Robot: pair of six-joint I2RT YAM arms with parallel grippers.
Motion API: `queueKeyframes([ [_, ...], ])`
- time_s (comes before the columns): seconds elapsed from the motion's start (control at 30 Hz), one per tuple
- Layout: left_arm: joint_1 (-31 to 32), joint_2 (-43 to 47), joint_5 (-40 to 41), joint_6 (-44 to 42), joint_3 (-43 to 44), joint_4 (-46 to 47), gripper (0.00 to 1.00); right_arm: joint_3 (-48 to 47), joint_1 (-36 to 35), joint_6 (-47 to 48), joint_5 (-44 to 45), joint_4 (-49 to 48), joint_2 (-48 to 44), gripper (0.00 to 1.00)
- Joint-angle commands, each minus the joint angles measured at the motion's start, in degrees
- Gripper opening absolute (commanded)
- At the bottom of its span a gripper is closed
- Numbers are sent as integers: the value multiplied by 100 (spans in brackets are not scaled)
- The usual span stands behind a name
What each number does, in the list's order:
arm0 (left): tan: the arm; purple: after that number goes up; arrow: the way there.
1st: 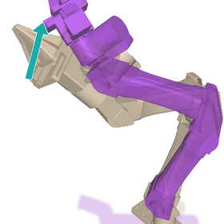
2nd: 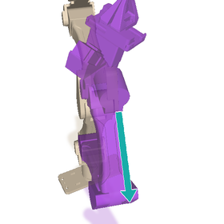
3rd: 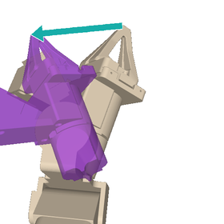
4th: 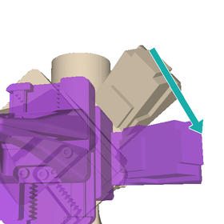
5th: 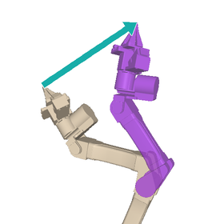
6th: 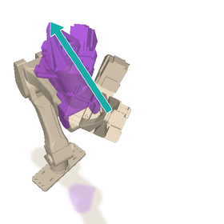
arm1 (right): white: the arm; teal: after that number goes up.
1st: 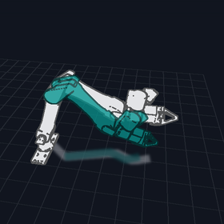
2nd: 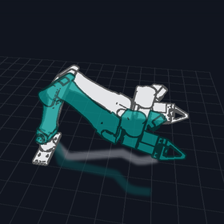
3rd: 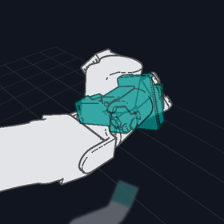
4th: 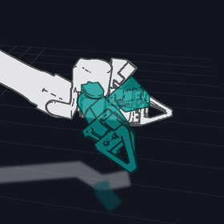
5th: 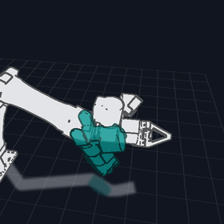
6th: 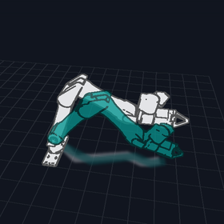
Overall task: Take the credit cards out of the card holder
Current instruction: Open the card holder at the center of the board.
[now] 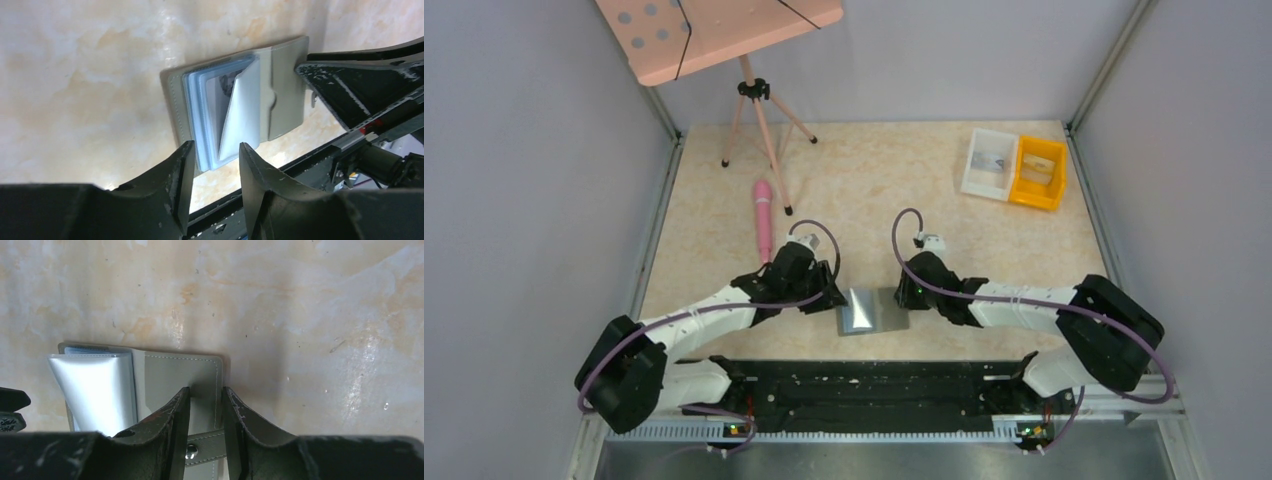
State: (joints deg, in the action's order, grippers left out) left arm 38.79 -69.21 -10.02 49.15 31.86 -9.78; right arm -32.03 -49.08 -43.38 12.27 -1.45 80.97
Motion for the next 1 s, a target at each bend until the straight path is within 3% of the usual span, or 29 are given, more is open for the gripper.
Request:
queueKeyframes([
  [0.0, 17, 380, 388, -220, 191, -631, 45, 280, -62, -122, -15, -32, -11, 30],
  [0.23, 8, 567, 522, -235, 163, -940, 49, 548, -63, -298, 51, -174, -136, 28],
  [0.47, 9, 542, -33, -76, -201, -409, 53, 645, -61, -324, 43, -227, -98, 27],
  [0.97, 15, 188, 15, 247, -687, 215, 55, 775, -61, -400, -38, -417, -2, 26],
])
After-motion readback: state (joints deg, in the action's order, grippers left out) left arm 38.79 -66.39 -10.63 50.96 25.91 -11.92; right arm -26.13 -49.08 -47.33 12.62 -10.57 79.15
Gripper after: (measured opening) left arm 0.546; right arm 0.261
